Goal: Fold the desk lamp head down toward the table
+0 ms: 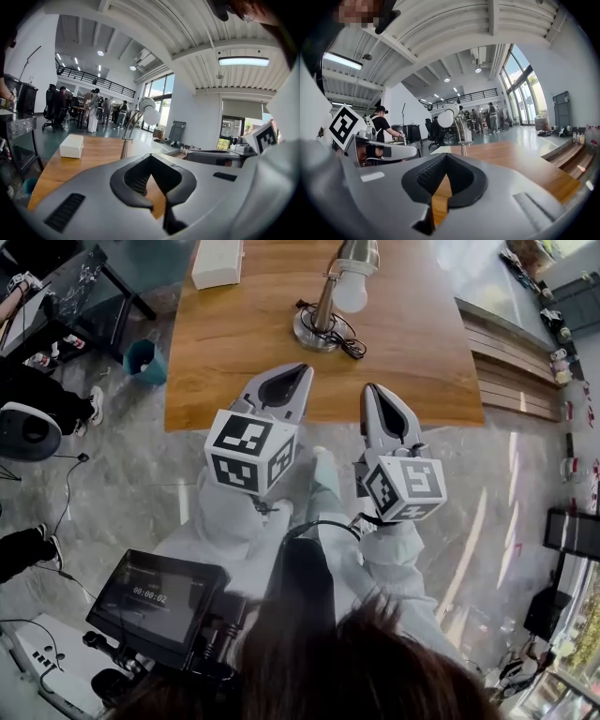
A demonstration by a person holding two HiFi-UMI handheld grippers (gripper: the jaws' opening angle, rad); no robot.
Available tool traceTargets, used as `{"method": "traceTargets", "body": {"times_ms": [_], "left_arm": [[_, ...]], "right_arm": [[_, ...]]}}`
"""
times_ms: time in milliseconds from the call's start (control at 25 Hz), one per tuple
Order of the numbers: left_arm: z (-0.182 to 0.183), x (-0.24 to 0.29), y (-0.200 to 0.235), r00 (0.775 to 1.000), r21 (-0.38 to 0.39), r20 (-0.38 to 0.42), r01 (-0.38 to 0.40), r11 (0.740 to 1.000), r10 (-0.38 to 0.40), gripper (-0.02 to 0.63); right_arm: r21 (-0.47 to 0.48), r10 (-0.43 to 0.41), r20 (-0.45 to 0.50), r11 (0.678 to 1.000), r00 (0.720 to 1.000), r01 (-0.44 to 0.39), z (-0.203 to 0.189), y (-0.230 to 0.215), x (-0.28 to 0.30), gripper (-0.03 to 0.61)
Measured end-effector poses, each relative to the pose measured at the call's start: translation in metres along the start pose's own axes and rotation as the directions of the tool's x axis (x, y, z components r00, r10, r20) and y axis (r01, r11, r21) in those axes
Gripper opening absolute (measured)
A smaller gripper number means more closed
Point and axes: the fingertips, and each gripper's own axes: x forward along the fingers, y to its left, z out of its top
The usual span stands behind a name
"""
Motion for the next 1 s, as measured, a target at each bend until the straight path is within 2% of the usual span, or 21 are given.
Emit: {"method": "traceTargets", "body": {"times_ms": [160, 400, 600, 720, 840, 1000], "left_arm": [[0.014, 0.058, 0.037, 0.998, -0.010, -0.009, -0.068, 0.998, 0.068, 0.002], [0.026, 0.128, 0.083, 0.991, -0.077, -0.029, -0.130, 0.989, 0.128, 0.002], [0.023, 0.159, 0.106, 0.987, -0.124, -0.052, -0.156, 0.980, 0.150, 0.002], [0.026, 0.171, 0.117, 0.991, -0.168, -0.052, -0.130, 0.977, 0.123, 0.002], [0.024, 0.178, 0.124, 0.997, -0.224, -0.076, -0.044, 0.974, 0.027, 0.002], [0.031, 0.182, 0.143, 0.997, -0.328, -0.038, 0.047, 0.944, -0.062, 0.002]], "right_arm": [[-0.011, 0.063, -0.032, 0.998, 0.997, -0.064, 0.008, -0.044, 0.062, 0.002], [-0.019, 0.157, -0.101, 0.987, 0.982, -0.160, 0.008, -0.101, 0.136, 0.002], [0.050, 0.233, -0.162, 0.972, 0.959, -0.228, -0.007, -0.123, 0.176, 0.002], [0.086, 0.281, -0.208, 0.959, 0.937, -0.269, -0.021, -0.121, 0.195, 0.002], [0.118, 0.325, -0.262, 0.945, 0.909, -0.304, -0.036, -0.111, 0.214, 0.002], [0.158, 0.359, -0.295, 0.932, 0.885, -0.326, -0.049, -0.102, 0.240, 0.002]]}}
